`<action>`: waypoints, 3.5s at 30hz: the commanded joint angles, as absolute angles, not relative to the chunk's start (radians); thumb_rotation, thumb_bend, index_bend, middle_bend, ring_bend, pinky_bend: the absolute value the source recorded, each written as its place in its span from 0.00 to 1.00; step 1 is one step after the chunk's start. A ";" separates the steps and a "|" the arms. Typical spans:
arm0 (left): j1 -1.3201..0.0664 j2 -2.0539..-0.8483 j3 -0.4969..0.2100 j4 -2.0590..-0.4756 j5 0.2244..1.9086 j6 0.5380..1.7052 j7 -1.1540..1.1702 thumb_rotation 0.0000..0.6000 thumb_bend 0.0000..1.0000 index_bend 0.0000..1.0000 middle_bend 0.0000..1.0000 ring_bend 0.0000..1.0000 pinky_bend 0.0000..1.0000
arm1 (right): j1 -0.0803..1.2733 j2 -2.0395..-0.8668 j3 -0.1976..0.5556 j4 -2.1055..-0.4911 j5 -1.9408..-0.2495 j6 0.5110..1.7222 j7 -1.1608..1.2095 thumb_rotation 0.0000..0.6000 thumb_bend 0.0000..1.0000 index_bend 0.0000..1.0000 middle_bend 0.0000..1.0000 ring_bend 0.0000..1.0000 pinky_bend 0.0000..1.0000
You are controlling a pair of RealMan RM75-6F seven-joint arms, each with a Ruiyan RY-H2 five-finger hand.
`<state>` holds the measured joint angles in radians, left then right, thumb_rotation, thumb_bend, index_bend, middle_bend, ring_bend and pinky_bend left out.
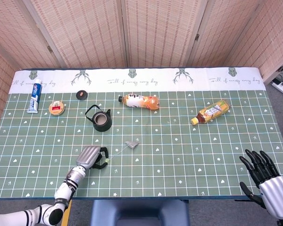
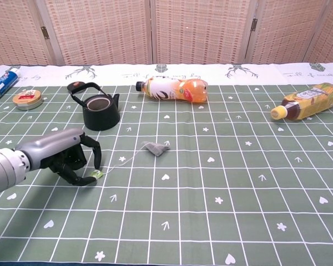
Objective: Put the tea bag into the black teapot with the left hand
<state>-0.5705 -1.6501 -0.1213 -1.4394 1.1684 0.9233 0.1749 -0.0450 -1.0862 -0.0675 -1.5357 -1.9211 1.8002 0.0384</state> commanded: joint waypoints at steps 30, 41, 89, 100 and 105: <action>-0.593 -1.657 -0.105 -1.396 1.177 0.907 0.131 1.00 0.50 0.63 1.00 1.00 1.00 | -0.048 -1.090 -0.066 -1.534 -1.921 1.804 0.032 1.00 0.36 0.00 0.00 0.00 0.00; -0.590 -1.548 -0.169 -1.553 1.198 1.007 0.165 1.00 0.50 0.63 1.00 1.00 1.00 | -0.048 -1.090 -0.068 -1.536 -1.923 1.802 0.030 1.00 0.37 0.00 0.00 0.00 0.00; -0.885 -1.328 -0.433 -1.419 0.970 0.722 -0.040 1.00 0.51 0.60 1.00 1.00 1.00 | 0.021 -1.058 0.050 -1.641 -1.553 1.567 0.051 1.00 0.36 0.00 0.00 0.00 0.00; -0.917 -1.320 -0.412 -1.316 1.022 0.641 -0.151 1.00 0.51 0.59 1.00 1.00 1.00 | 0.029 -1.073 0.066 -1.657 -1.511 1.542 -0.008 1.00 0.36 0.00 0.00 0.00 0.00; -0.901 -1.326 -0.389 -1.291 1.070 0.635 -0.220 1.00 0.51 0.59 1.00 1.00 1.00 | 0.023 -1.079 0.066 -1.659 -1.513 1.554 -0.023 1.00 0.36 0.00 0.00 0.00 0.00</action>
